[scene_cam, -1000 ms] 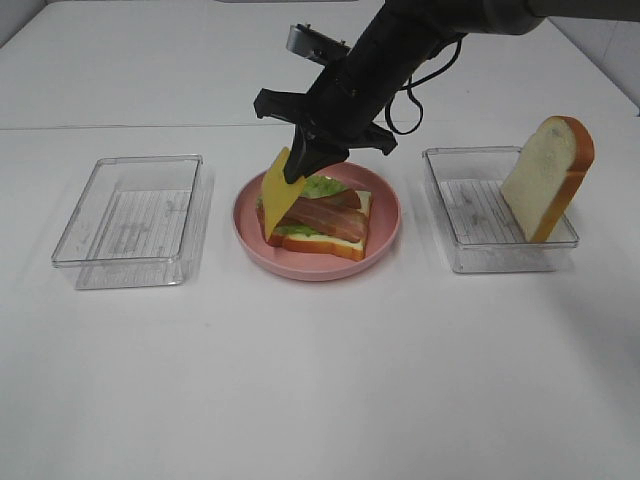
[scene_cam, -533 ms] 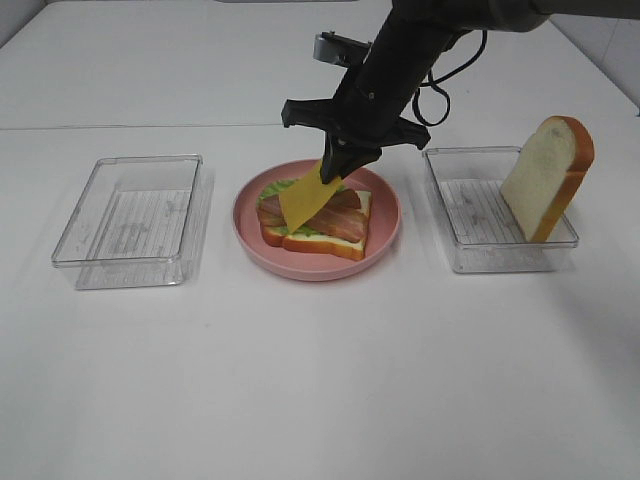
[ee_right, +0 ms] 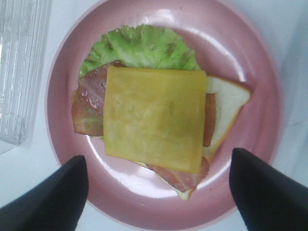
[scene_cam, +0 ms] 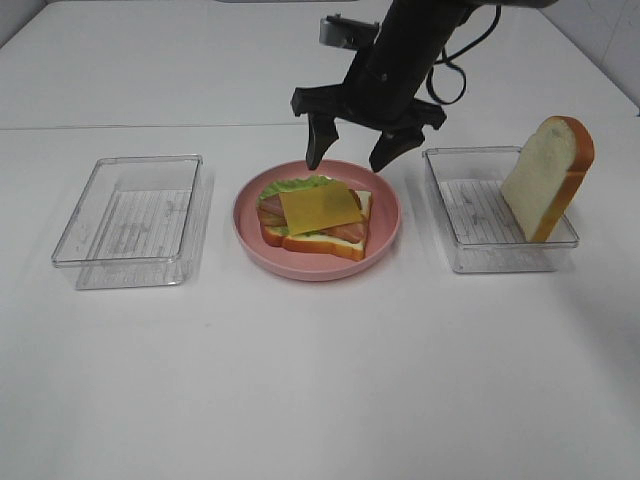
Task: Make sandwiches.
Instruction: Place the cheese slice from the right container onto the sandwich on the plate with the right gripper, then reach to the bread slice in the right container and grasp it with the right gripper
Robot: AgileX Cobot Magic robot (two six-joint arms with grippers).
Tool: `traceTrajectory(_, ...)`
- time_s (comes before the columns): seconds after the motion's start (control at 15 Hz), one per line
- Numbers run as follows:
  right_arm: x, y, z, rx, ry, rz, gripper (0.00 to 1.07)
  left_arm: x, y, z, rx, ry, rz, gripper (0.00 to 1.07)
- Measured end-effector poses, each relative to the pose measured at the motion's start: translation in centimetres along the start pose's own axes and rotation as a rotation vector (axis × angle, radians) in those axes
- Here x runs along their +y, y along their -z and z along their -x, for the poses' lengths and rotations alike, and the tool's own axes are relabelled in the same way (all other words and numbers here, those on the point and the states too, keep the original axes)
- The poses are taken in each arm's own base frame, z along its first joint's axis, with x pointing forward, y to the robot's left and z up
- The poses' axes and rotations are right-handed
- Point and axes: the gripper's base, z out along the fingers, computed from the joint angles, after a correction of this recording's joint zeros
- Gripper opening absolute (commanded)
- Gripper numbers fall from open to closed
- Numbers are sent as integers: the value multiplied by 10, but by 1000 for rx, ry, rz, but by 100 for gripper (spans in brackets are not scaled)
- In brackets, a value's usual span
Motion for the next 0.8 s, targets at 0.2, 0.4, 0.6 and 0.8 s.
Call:
traceTrajectory(0.2,-10,48,0,-66,14,-51,77,0,0,0,0,0,0,84)
traceTrajectory(0.4,-48,95,0,-110,-58,-99,77,0,0,0,0,0,0,84)
traceTrajectory(0.6,-99,125,-8,-101,-126,-237,77,0,0,0,0,0,0,84)
traceTrajectory(0.8,-139,137,-16,-55,-212,-298,77,0,0,0,0,0,0,84)
